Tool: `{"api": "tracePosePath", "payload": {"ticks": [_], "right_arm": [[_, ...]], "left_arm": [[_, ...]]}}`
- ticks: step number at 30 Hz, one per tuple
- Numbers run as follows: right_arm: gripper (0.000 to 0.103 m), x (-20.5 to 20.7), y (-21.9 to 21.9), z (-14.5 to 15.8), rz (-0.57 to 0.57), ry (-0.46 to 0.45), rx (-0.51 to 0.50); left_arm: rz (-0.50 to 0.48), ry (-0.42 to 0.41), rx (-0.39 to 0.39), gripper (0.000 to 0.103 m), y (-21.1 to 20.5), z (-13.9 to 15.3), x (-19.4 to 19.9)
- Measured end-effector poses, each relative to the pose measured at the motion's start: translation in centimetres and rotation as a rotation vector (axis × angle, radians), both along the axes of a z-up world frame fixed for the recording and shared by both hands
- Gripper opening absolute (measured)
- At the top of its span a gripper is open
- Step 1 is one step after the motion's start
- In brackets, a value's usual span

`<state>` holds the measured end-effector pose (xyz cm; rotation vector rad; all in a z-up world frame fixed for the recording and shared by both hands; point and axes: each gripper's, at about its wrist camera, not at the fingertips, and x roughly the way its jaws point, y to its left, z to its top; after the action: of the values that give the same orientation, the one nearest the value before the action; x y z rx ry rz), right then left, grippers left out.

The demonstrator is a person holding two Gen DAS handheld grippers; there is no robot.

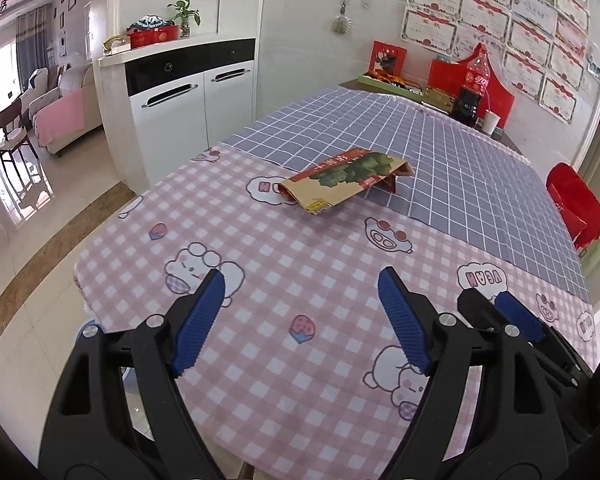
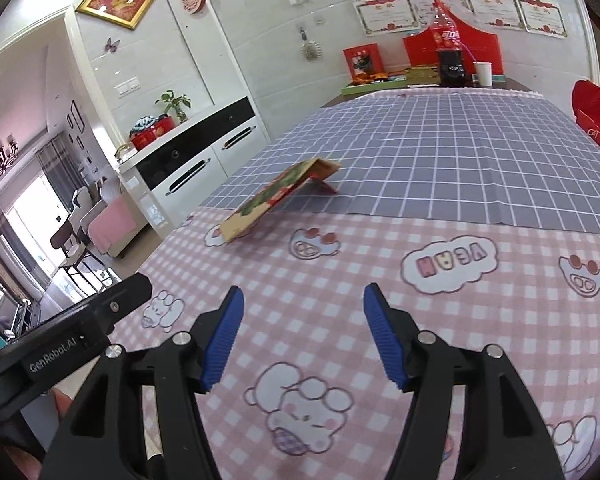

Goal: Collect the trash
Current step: 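Lower both open tools toward the cardboard snack box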

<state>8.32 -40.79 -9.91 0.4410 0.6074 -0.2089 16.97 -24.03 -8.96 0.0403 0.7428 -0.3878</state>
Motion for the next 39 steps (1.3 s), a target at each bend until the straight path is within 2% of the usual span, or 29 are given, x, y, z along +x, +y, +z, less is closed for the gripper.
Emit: {"api": "tracePosePath", "payload": {"ticks": [12, 18, 23, 26, 32, 39], "right_arm": [[0.062, 1.0, -2.3, 0.2, -0.011, 0.021, -0.028], [0.062, 2.5, -2.9, 0.6, -0.001, 0.046, -0.077], [0.062, 4.3, -3.2, 0.6, 0.011, 0.065, -0.112], [0.062, 5.3, -3.5, 0.4, 0.022, 0.069, -0.096], [0.062, 7.8, -4.0, -0.2, 0.037, 0.063, -0.033], [0.062, 10.6, -4.0, -0.9, 0.049, 0.040, 0.040]], "left_arm": [[0.001, 0.010, 0.013, 0.079, -1.8, -0.4, 1.1], [0.020, 0.008, 0.010, 0.079, -2.0, -0.8, 2.2], [0.024, -0.002, 0.048, 0.079, -2.3, -1.7, 3.4], [0.028, 0.019, 0.055, 0.079, -2.4, -2.3, 4.4], [0.045, 0.054, 0.028, 0.079, -2.1, -3.3, 6.1], [0.106, 0.158, -0.113, 0.079, -1.1, -4.9, 9.3]]}}
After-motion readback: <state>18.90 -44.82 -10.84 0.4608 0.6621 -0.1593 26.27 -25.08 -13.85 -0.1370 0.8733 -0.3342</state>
